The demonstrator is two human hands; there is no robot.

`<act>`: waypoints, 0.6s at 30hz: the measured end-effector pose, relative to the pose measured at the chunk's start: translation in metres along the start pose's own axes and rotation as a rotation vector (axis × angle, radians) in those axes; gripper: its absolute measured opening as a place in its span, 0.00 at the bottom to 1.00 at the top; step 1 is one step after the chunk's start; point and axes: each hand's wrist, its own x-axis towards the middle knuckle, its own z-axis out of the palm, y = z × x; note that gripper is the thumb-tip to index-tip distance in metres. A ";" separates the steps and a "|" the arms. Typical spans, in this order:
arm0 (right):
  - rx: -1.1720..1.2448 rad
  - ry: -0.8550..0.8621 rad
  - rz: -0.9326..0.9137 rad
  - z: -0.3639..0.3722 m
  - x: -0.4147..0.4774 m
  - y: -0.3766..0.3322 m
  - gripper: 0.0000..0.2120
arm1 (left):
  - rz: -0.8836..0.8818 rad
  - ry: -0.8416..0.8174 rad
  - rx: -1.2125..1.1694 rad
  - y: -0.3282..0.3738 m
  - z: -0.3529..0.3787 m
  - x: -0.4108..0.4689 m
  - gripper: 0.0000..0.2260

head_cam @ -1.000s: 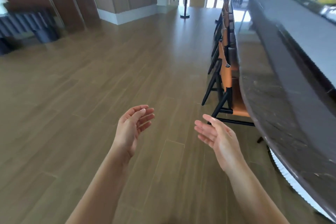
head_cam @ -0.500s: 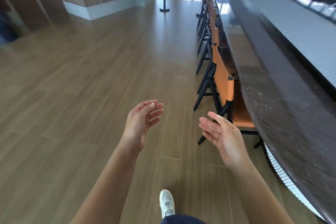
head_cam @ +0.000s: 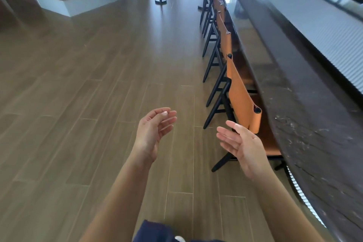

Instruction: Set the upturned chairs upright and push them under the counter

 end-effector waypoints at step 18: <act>0.057 0.283 -0.006 0.095 0.192 -0.025 0.14 | -0.135 -0.356 0.151 0.085 0.017 0.304 0.08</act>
